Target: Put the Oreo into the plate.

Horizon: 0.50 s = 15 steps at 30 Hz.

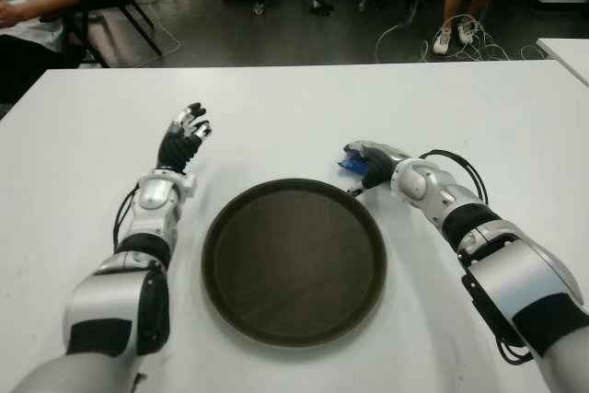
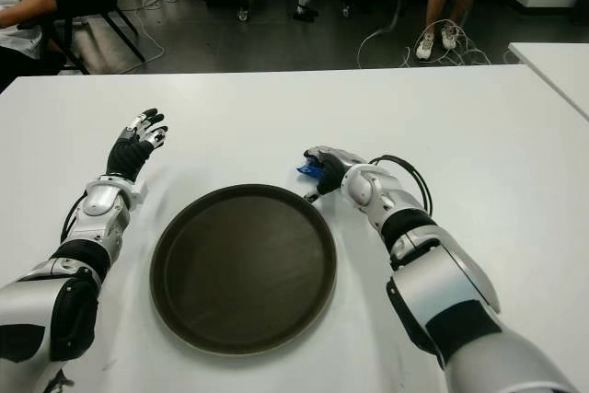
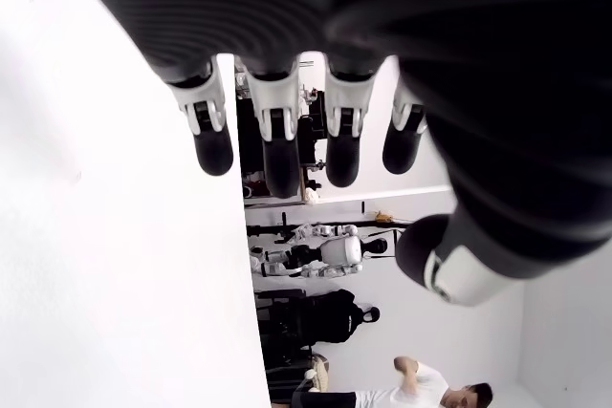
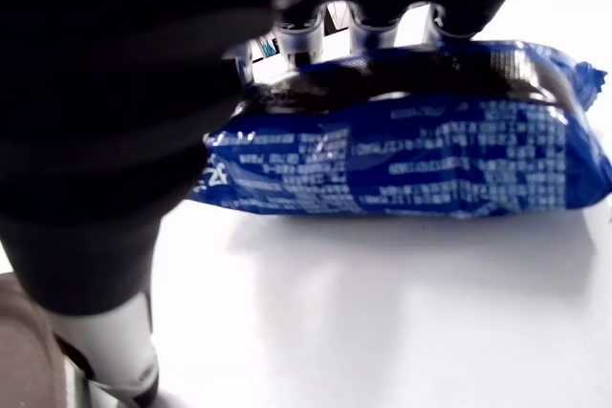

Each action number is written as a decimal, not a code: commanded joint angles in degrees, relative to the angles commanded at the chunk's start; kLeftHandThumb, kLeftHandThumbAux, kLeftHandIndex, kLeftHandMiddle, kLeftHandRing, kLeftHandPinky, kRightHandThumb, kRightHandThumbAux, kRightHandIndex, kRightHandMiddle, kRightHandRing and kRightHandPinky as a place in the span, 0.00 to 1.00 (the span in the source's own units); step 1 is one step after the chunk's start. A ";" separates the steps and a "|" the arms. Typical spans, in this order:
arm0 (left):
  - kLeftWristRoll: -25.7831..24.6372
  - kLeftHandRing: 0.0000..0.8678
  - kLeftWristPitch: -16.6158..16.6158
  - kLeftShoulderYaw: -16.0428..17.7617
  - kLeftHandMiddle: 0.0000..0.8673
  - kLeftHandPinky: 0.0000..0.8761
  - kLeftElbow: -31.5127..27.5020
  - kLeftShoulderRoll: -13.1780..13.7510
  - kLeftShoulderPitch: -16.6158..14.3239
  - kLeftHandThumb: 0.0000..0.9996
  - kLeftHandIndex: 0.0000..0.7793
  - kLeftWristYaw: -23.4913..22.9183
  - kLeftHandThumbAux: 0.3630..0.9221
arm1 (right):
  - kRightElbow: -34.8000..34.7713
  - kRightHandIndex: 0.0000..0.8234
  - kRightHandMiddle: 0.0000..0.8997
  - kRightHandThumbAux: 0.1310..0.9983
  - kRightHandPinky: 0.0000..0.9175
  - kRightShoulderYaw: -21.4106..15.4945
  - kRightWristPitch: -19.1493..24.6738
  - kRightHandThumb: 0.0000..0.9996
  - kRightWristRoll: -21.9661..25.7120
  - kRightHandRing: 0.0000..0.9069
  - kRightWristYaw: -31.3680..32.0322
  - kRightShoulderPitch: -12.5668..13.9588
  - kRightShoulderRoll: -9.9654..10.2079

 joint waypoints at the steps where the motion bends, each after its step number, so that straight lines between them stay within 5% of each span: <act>1: -0.04 0.11 -0.03 0.01 0.14 0.09 -0.03 0.01 0.01 0.08 0.07 -0.07 0.46 | 0.01 0.08 0.07 0.72 0.06 -0.16 -0.20 0.00 0.12 0.07 -0.14 -0.02 -0.12; 15: -0.26 0.11 0.02 0.17 0.13 0.10 -0.11 0.04 0.06 0.07 0.06 -0.17 0.47 | 0.52 0.11 0.13 0.75 0.10 -1.11 -0.50 0.00 0.97 0.12 -2.52 -0.25 -1.26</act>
